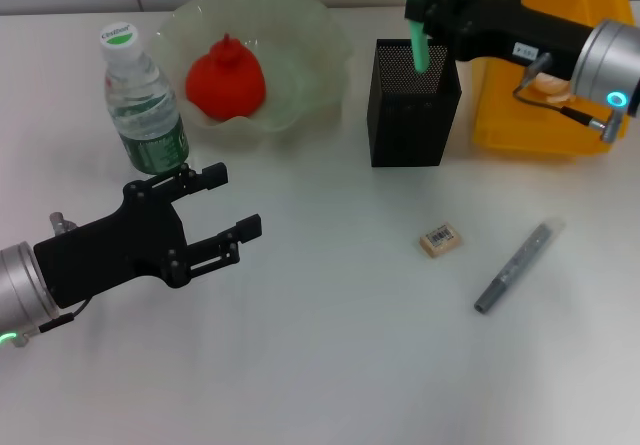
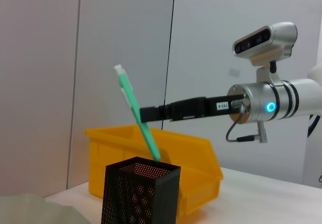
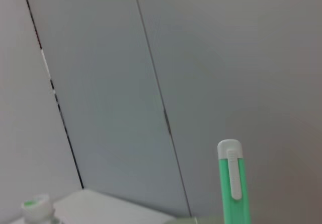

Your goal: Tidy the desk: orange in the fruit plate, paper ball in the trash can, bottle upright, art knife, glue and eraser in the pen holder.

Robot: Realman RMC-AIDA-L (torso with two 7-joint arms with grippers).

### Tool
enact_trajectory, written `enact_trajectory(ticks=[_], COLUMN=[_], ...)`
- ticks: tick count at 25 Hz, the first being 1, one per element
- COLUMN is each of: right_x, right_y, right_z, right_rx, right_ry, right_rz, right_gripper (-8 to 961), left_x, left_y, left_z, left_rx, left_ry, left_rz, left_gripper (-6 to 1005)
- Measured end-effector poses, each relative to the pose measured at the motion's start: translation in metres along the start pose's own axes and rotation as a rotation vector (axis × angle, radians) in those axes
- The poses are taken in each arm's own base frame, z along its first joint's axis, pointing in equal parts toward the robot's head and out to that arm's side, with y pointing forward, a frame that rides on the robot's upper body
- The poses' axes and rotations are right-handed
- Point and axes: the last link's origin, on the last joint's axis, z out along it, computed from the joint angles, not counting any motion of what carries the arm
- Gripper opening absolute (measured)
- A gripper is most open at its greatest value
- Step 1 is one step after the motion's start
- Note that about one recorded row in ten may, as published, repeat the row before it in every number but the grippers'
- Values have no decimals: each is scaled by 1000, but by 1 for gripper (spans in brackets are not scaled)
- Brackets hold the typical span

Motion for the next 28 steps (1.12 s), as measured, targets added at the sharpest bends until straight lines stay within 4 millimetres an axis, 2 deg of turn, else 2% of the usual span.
enact_trajectory(ticks=[5,16,23,28], right_x=[4,8,6,-9], right_y=[2,-2,-3,-4], right_z=[4,-2,-6,-26], right_rx=[2,29,43,38], right_ry=[29,29,-9,-151], right_rz=[-25,-75,-66,-14], right_gripper=[210,218,461,666], left_x=[0,1,1,0], left_y=[1,2,3,4], left_z=[0,-1,-1,0], left_rx=[-1,-2,-1,-3], left_ry=[3,13,22,25], left_rz=[-8,-15,-23,-28], left_gripper=[739,739,739,739])
